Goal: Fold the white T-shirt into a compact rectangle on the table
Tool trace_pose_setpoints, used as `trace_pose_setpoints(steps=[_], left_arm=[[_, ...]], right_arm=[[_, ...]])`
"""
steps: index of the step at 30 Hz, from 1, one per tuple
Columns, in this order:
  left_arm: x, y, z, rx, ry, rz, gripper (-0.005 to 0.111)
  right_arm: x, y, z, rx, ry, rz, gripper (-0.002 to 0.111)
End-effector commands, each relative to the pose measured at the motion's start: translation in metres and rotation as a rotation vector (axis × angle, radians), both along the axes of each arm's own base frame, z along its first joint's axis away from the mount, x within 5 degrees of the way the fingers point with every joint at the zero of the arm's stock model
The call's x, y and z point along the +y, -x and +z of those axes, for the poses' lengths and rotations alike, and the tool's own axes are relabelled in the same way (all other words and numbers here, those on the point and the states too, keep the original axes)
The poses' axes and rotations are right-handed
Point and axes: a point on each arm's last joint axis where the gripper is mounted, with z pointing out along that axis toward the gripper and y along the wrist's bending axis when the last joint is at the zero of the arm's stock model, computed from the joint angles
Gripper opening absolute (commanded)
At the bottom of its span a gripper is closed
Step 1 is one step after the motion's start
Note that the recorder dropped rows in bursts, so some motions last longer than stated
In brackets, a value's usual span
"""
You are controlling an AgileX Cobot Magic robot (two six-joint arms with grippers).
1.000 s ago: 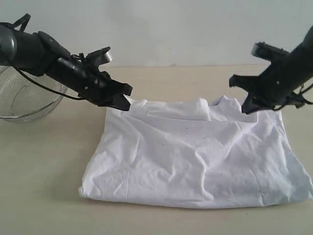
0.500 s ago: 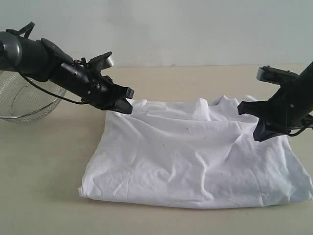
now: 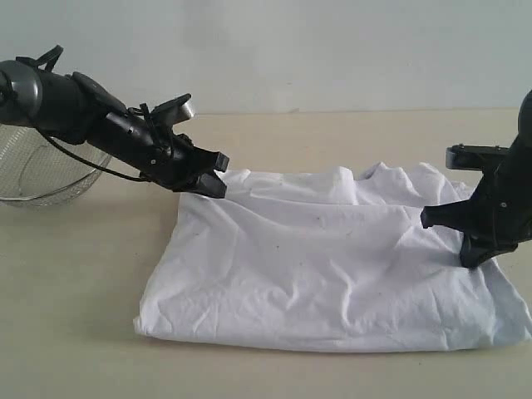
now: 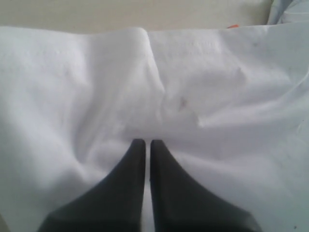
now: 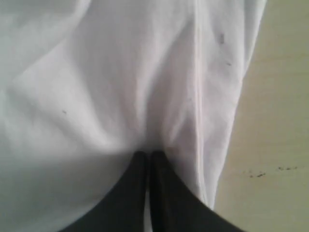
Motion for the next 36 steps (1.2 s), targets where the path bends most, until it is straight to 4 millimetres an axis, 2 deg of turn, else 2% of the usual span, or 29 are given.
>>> trace_pose_setpoints(steps=[1, 6, 13, 19, 22, 28, 33, 36], left_arm=[[-0.001, -0.001, 0.001, -0.009, 0.003, 0.001, 0.004], [-0.001, 0.000, 0.001, -0.010, -0.002, -0.003, 0.004], [-0.002, 0.002, 0.002, 0.011, 0.020, -0.018, 0.004], [-0.026, 0.016, 0.014, 0.077, 0.206, -0.136, 0.004], [-0.040, 0.027, 0.009, 0.105, 0.140, -0.204, 0.004], [-0.048, 0.037, -0.008, 0.142, -0.145, -0.197, 0.004], [-0.049, 0.037, -0.018, 0.162, -0.180, -0.152, 0.004], [-0.046, 0.038, -0.035, 0.204, -0.213, -0.139, 0.004]], right_arm=[[-0.013, 0.011, -0.011, 0.075, 0.130, -0.010, 0.000], [-0.037, 0.017, -0.008, 0.095, 0.158, -0.103, 0.000], [-0.026, 0.012, 0.019, -0.049, 0.043, -0.073, 0.000], [-0.022, 0.010, 0.022, -0.081, -0.002, -0.071, 0.000], [-0.022, 0.009, 0.022, -0.085, -0.001, -0.071, 0.000], [-0.021, 0.009, 0.022, -0.086, -0.006, -0.074, 0.000], [-0.020, 0.009, 0.024, -0.094, -0.021, -0.075, 0.000], [-0.020, 0.008, 0.031, -0.124, -0.023, -0.081, 0.000]])
